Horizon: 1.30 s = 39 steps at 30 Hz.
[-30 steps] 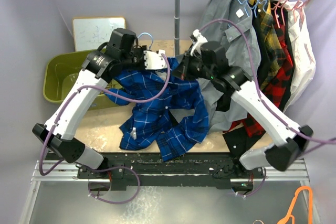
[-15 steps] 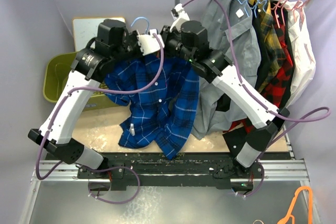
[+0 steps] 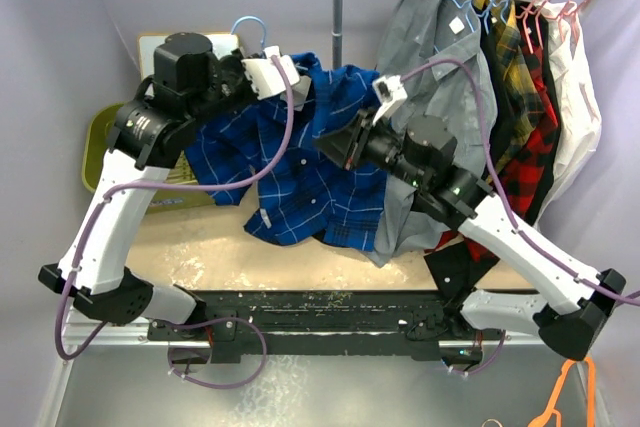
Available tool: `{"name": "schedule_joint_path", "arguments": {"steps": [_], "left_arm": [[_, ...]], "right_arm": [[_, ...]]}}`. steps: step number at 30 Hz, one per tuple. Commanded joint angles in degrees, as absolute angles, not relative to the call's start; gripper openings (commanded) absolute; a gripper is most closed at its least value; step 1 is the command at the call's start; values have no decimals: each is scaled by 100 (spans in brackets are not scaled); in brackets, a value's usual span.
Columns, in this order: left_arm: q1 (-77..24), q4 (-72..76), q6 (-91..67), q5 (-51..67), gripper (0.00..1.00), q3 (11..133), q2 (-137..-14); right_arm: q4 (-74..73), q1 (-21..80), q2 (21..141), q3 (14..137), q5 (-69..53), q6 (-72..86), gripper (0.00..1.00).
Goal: Place the shirt on the hanger
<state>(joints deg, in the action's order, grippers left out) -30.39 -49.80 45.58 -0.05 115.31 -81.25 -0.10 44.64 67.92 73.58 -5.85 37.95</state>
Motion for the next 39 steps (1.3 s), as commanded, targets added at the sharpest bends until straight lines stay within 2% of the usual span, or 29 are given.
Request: {"name": "schedule_joint_path", "arguments": {"steps": [1,2,3,7,11,15,19,23,28,34,37,39], "left_arm": [[-2967,-4496,4250,252,0,11203,-8059],[-2952,-4558,4202,448,0,11206,-8060],[-2941,-4658,4201,642,0,11224,-8052],[-2876,-5193,4786,1262,0,11140,-7957],[-2857,-5537,5374,1572,0,10743,-7802],[-2850,-5926,5773,2087,0,10573,-7743],[-2856,-6327,6143,2534,0,10599,-7779],[-2872,-6482,6275,2826,0,10624,-7810],[-2881,-6556,6362,2960,0,10597,-7822],[-2883,-6541,6387,2892,0,10540,-7837],[-2883,-6537,6416,2757,0,10545,-7848],[-2883,-6539,6439,2607,0,10607,-7859]], "right_arm": [[1153,4581,6351,6488,-1289,3642,73],[1234,4622,6193,6377,-1225,3490,97],[1254,4631,5975,6306,-1117,3240,100],[612,4632,4867,6330,-138,1081,100],[74,4632,3913,6078,-140,-1542,100],[-1734,4615,4355,6618,-284,-2944,100],[-2185,4344,4636,6694,-1310,-3482,100],[-2687,3729,5224,7108,-2569,-3589,97],[-2662,3700,5758,7393,-2635,-3612,91],[-2567,3694,6313,7667,-2762,-3604,72],[-2459,3698,6499,7691,-2816,-3633,65],[-2343,3692,6584,7693,-2850,-3626,64]]}}
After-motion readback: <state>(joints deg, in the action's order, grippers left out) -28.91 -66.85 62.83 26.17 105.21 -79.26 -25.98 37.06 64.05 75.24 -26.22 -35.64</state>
